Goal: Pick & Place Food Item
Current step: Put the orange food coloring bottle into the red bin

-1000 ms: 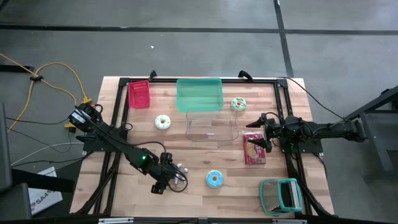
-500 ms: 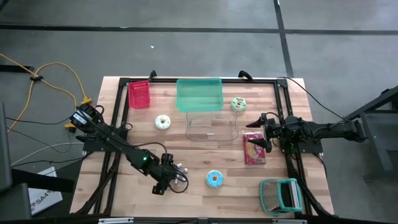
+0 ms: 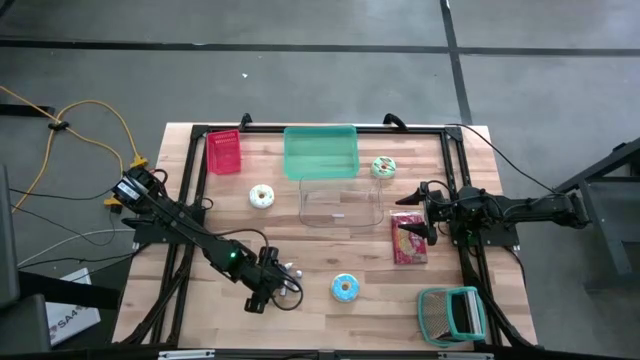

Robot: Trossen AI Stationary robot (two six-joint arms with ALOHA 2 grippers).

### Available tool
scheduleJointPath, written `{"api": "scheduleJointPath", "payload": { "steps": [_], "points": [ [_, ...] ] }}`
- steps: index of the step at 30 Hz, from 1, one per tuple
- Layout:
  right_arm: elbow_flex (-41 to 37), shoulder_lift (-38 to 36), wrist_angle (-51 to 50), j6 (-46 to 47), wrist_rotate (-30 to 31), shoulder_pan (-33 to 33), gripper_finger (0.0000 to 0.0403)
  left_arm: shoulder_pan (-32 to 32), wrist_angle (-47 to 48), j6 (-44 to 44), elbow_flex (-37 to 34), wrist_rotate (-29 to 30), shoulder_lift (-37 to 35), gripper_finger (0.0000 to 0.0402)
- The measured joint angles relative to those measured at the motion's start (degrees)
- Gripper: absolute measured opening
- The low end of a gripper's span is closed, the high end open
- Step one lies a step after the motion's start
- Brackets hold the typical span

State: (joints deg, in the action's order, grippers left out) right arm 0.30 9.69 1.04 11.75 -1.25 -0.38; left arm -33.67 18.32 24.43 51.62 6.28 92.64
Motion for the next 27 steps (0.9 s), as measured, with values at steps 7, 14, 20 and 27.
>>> {"api": "scheduleJointPath", "payload": {
  "steps": [7, 14, 20, 27],
  "points": [
    [0.01, 0.00, 0.00, 0.00, 0.00, 0.00, 0.0350, 0.00, -0.11, 0.00, 0.00, 0.00, 0.00, 0.0229],
    [0.01, 0.01, 0.00, 0.00, 0.01, -0.01, 0.0350, 0.00, -0.25, -0.02, 0.00, -0.01, -0.01, 0.0209],
    [0.00, 0.02, 0.00, 0.00, 0.00, 0.00, 0.0350, 0.00, -0.41, -0.02, -0.02, -0.01, -0.02, 0.0206],
    [0.02, 0.02, 0.00, 0.00, 0.00, 0.00, 0.0350, 0.00, -0.40, -0.02, -0.02, 0.00, -0.02, 0.0206]
  ]
}}
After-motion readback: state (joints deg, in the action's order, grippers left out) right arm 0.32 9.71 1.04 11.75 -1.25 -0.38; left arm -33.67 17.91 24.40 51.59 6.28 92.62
